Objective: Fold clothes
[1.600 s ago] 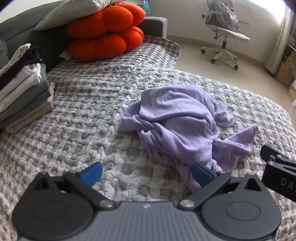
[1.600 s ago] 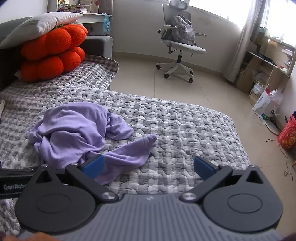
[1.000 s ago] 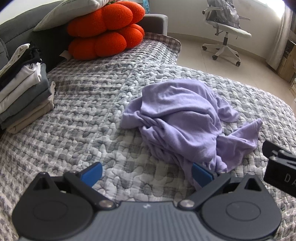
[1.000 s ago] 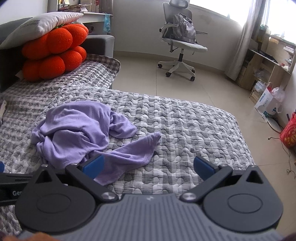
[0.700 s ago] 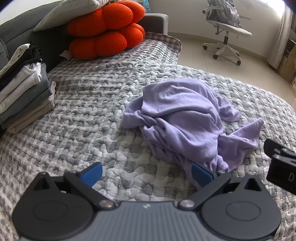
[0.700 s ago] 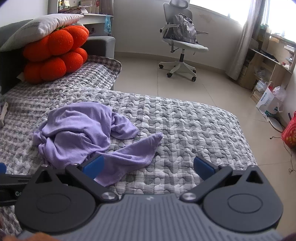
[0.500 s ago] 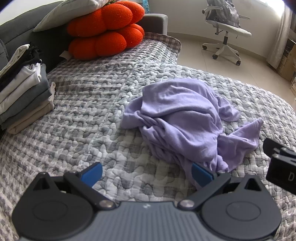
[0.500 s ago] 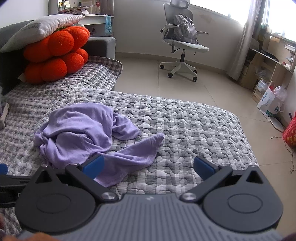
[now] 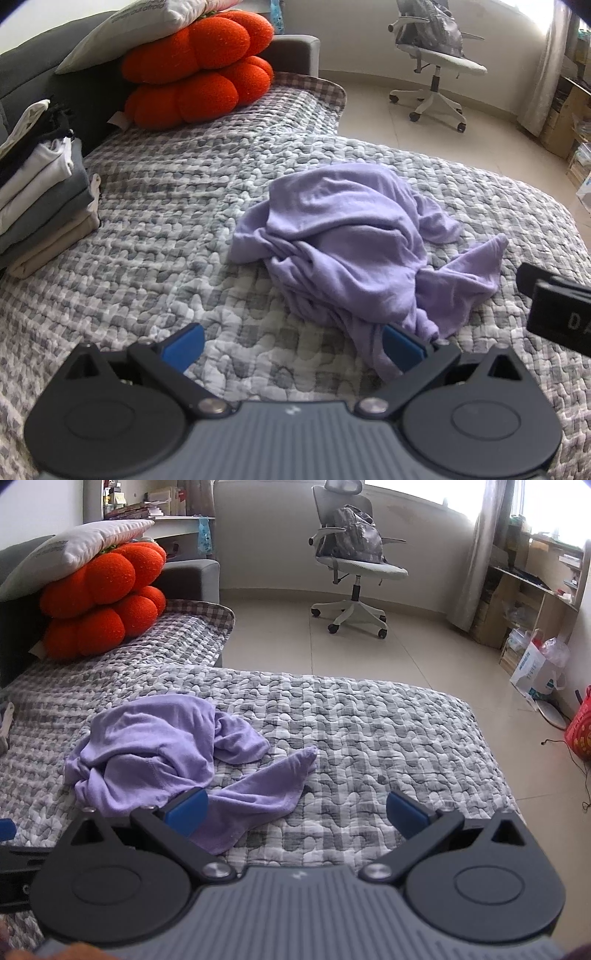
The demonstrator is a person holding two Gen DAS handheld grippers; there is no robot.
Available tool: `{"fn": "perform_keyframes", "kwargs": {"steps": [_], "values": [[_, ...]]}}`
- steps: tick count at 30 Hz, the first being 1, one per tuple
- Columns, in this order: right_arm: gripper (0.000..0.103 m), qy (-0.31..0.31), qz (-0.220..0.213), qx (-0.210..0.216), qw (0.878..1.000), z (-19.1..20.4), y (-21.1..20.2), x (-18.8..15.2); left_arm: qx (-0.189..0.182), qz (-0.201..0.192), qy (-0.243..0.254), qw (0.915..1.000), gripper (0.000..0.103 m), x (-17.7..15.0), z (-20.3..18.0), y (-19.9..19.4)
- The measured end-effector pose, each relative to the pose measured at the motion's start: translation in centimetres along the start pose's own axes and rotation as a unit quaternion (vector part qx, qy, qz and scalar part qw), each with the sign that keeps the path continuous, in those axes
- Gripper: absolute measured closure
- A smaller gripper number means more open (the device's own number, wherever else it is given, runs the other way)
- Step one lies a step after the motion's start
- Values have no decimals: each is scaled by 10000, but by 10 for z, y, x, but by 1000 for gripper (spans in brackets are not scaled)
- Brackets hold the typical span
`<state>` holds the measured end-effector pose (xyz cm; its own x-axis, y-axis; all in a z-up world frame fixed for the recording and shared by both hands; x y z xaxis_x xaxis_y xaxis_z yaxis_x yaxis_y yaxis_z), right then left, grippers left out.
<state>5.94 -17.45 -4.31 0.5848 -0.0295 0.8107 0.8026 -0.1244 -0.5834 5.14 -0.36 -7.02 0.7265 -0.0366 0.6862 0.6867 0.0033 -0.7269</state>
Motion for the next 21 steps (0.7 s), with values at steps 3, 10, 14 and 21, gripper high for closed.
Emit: {"fn": "perform_keyframes", "kwargs": {"steps": [3, 10, 14, 21], "values": [[0, -6, 9, -30, 10000, 0, 2, 0, -33, -22, -6, 10000, 0, 1, 0, -1], [0, -28, 39, -13, 10000, 3, 3, -1, -75, -52, -29, 10000, 0, 2, 2, -3], [0, -41, 46, 2, 10000, 4, 4, -1, -55, -49, -49, 10000, 0, 2, 3, -2], [0, -65, 58, 29, 10000, 6, 4, -1, -26, -42, -51, 10000, 0, 2, 3, -1]]}}
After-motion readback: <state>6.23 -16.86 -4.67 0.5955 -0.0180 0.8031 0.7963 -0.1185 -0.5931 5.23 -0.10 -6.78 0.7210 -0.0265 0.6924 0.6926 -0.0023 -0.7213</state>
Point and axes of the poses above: each gripper's, at about its wrist camera, not at the fingertips, and y roughly the way its jaws point, z to its left, x to its top, the point moved 9 cm from there along y, roughly the way its jaws point, and after that the axes turned 5 degrees about -z, right-handed, at the moved point
